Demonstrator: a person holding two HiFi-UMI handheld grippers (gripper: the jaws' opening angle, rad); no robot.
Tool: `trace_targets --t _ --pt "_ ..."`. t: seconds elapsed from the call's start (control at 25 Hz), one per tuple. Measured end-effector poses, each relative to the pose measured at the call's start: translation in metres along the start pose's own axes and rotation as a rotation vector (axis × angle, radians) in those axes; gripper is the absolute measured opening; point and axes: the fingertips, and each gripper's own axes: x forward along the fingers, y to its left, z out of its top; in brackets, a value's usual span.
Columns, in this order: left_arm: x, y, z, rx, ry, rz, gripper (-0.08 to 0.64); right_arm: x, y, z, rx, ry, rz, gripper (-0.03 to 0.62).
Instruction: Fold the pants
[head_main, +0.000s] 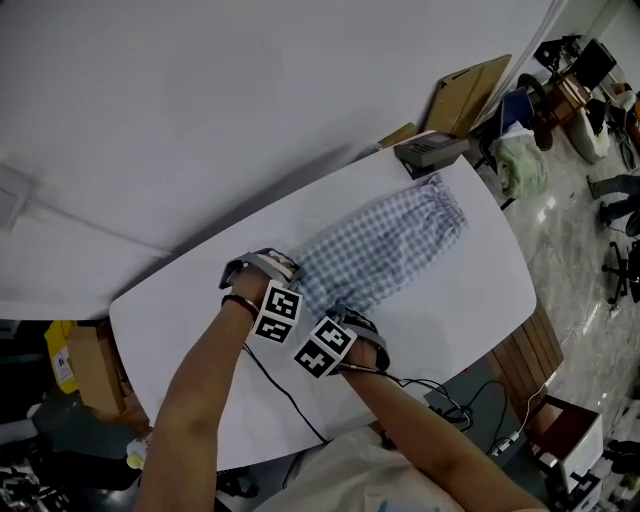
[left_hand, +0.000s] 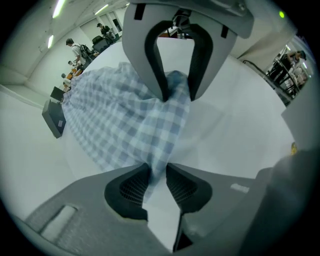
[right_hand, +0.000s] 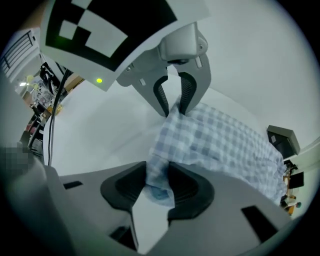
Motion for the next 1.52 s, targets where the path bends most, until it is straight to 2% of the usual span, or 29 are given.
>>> trace_targets --t 0.08,0.12,0.2,0.32,0.44,0.64,0.8,0.92,1.04,1.2,1.28,1.52 --pt "0.000 -0.003 0.001 -0.029 -0.001 0.013 0.079 -0.001 0.000 -0.002 -0.007 0.010 0.015 0.126" --pt "0.000 -0.005 0.001 -0.046 0.001 0.019 0.025 -0.002 0.001 -0.004 -0.013 0.015 0.026 0.100" --pt "-0.003 -0.012 0.003 -0.084 0.005 -0.010 0.021 -0.005 0.007 -0.009 -0.030 0.026 0.064 0.071" --pt "-0.016 -0.038 0.017 -0.155 -0.007 -0.112 0.020 -0.015 0.026 -0.022 -0.080 0.050 0.158 0.063" --pt "-0.037 -0.071 0.040 -0.274 -0.056 -0.181 0.020 -0.034 0.046 -0.042 -0.177 0.066 0.254 0.060" --pt "-0.082 -0.129 0.111 -0.466 -0.194 -0.298 0.020 -0.087 0.071 -0.093 -0.348 0.065 0.398 0.057" --pt "-0.124 -0.155 0.192 -0.550 -0.327 -0.381 0.020 -0.132 0.073 -0.147 -0.450 0.077 0.489 0.055" --pt "-0.151 -0.148 0.226 -0.604 -0.389 -0.401 0.020 -0.162 0.066 -0.172 -0.505 0.070 0.537 0.055" --pt "-0.164 -0.116 0.215 -0.658 -0.358 -0.347 0.020 -0.180 0.040 -0.162 -0.508 0.014 0.496 0.055" --pt "-0.168 -0.057 0.169 -0.735 -0.270 -0.249 0.020 -0.188 -0.014 -0.122 -0.497 -0.044 0.375 0.055" --pt "-0.169 -0.031 0.146 -0.763 -0.245 -0.245 0.020 -0.189 -0.040 -0.102 -0.480 -0.049 0.361 0.055" --pt "-0.152 0.033 0.091 -0.809 -0.190 -0.294 0.020 -0.169 -0.110 -0.051 -0.398 -0.016 0.398 0.055"
